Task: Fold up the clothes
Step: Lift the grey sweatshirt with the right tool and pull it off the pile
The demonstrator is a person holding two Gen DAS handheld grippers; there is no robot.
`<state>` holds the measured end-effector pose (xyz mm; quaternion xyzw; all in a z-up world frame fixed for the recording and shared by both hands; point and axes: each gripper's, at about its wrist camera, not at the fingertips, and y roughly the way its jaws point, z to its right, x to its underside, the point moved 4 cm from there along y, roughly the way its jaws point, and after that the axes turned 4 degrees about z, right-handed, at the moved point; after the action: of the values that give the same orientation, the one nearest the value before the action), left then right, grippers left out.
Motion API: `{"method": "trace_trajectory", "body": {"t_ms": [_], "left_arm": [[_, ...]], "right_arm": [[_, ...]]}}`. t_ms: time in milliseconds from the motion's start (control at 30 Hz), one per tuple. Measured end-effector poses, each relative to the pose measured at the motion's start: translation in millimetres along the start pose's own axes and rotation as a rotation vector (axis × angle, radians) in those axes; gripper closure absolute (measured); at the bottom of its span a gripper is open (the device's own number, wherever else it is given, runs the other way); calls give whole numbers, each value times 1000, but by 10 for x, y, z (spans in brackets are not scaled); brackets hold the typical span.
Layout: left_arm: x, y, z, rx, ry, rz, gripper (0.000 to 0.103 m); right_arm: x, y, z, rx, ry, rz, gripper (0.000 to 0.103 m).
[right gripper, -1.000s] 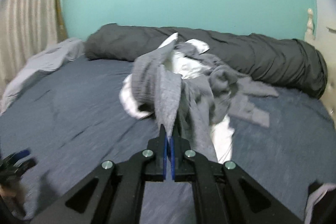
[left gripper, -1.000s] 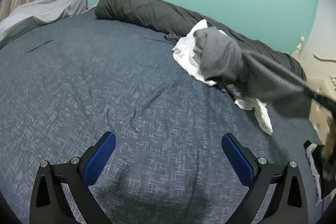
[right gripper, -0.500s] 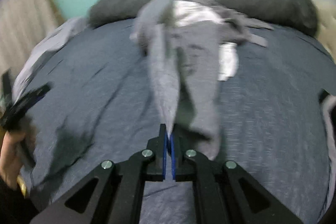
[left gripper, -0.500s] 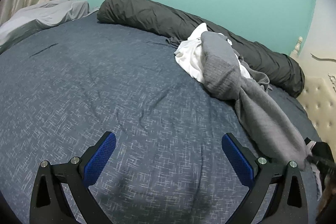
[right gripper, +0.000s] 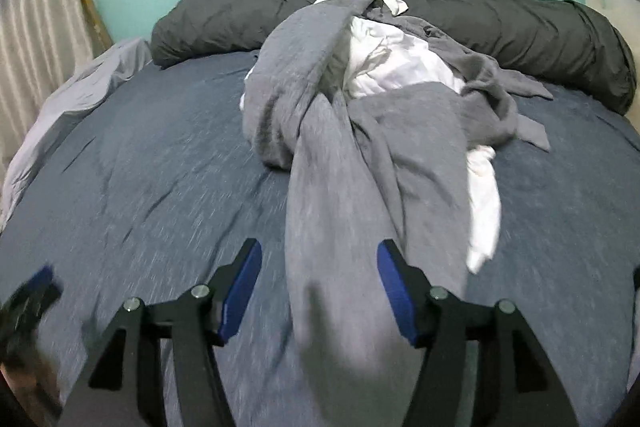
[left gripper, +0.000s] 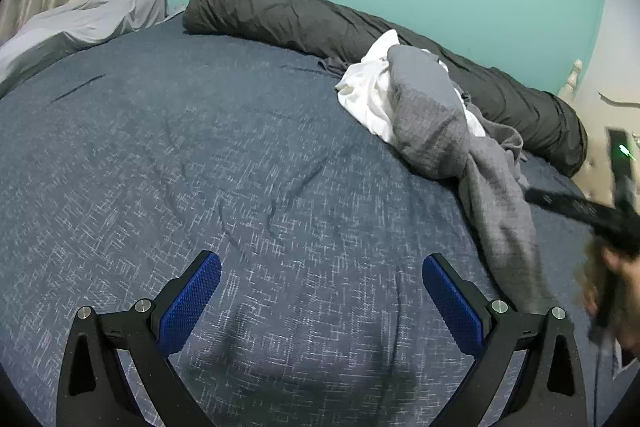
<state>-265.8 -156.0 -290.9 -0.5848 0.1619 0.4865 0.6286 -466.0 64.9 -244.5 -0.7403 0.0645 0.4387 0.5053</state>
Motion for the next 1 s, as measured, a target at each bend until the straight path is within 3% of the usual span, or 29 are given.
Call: {"method": "trace_trajectory", "body": {"t_ms": [200,233,267,333,367,600,833,900,1000], "left_arm": [[44,103,-34,-9,5,-21,0],[50,114,-39,-11,7,-22,0],[56,121,-46,-15,7,-24,0],[60,133,-57,-18,4,-28,0],[60,131,-53,-17,3,-28,0],[20,58,-28,-7,2,-13,0],[-31,-26,-59,-4,-12,7,0],[-41,-36,-67,-3,-17,10,0],[-44,-38,-65,0,-17,10,0]], "right_arm": [[-137,554,6,62,-22,-45,39],[-127,591,15,58,-19,-54,43],[-107,620,23,53,-15,-64,65],[-61,661,36,42,-9,-82,92],[-17,633,36,30,-10,-81,96],[463,43,-146,-108,-27,-67,98],[1354,-467,-201,-148,-64,-222,98],[1350,-598,-103,-135,-35,-210,97],[1067,-730,6,-132,24,-132,87]]}}
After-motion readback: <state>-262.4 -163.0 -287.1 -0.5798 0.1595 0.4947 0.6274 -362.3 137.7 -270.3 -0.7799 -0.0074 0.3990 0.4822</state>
